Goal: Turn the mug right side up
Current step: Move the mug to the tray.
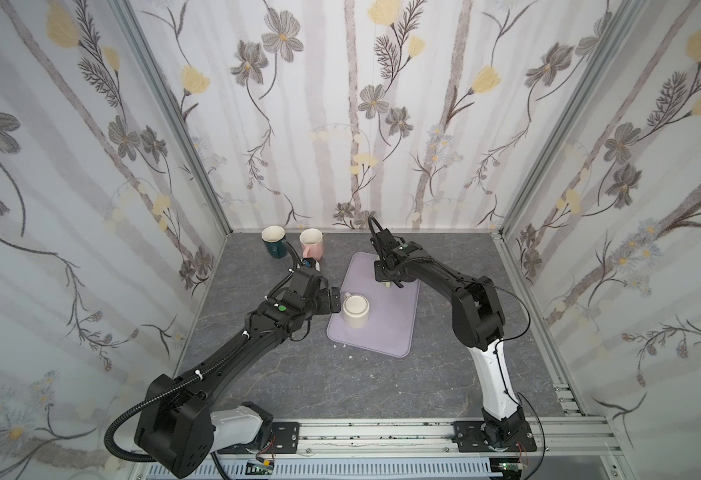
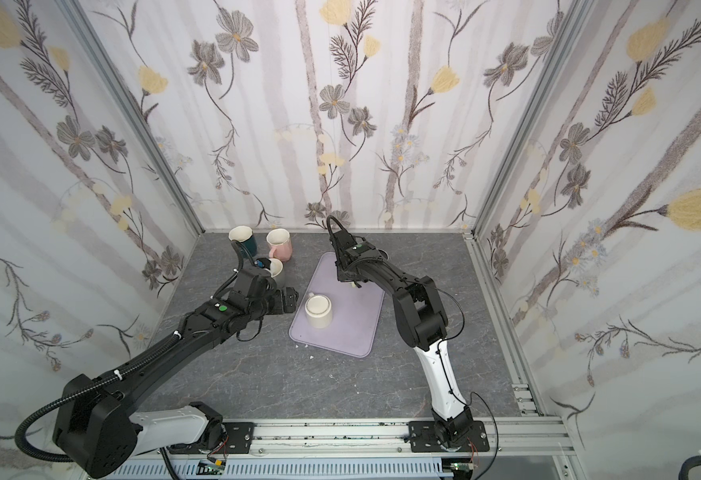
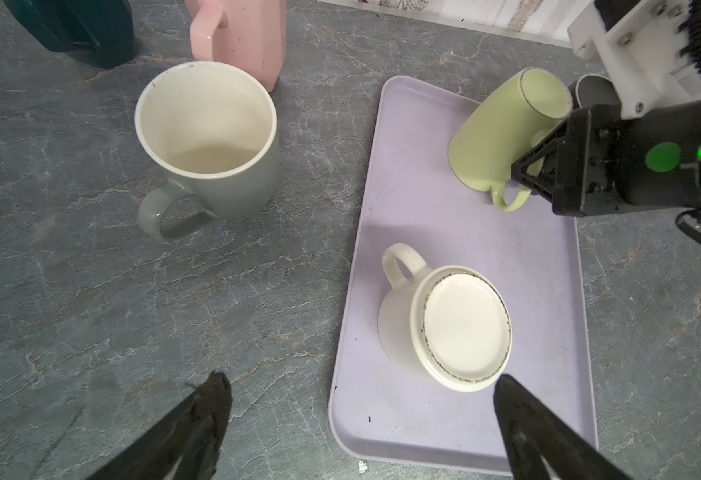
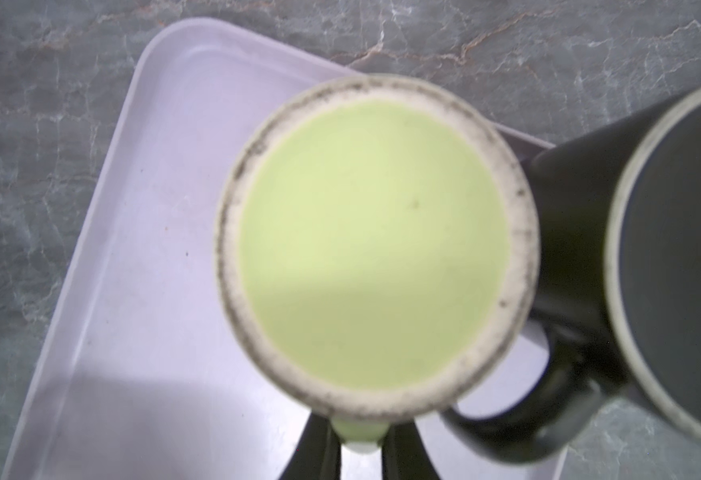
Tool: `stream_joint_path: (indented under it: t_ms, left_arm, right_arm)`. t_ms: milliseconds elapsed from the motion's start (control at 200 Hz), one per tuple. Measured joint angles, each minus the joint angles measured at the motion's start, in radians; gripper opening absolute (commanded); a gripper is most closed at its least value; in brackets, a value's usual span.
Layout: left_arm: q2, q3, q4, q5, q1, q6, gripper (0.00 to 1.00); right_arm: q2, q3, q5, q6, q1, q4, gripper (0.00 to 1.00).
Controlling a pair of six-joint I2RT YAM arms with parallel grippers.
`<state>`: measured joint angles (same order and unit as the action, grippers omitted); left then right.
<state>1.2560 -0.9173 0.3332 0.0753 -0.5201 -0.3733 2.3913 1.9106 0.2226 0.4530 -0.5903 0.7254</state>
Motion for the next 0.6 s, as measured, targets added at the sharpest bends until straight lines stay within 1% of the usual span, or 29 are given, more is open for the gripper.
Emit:
stream_joint_path:
  t_ms: [195,375,455,515,600]
  left_arm:
    - [0.000,0.000,0.000,0.000,0.000,-0.001,1.00]
    - [-0.004,0.001,0.000,-0.001,0.000,-0.010,1.00]
    - [-0.011,0.001,0.000,-0.001,-0.001,-0.014,1.00]
    - [-0.017,0.001,0.000,-0.002,-0.001,-0.019,1.00]
    - [-0.025,0.003,0.000,-0.002,-0.001,-0.020,1.00]
  right_arm:
    - [-0.095,-0.142,-0.010,0.025,-0.037,-0.016,0.12]
    - [-0.242,-0.379,-0.015,0.072,-0.065,-0.084,0.13]
    - [-0.302,-0.480,-0.011,0.100,-0.087,-0.131,0.16]
    - [-0.342,-0.541,-0.011,0.119,-0.103,-0.161,0.22]
    - [-0.382,-0.616,-0.040,0.149,-0.120,-0.175,0.36]
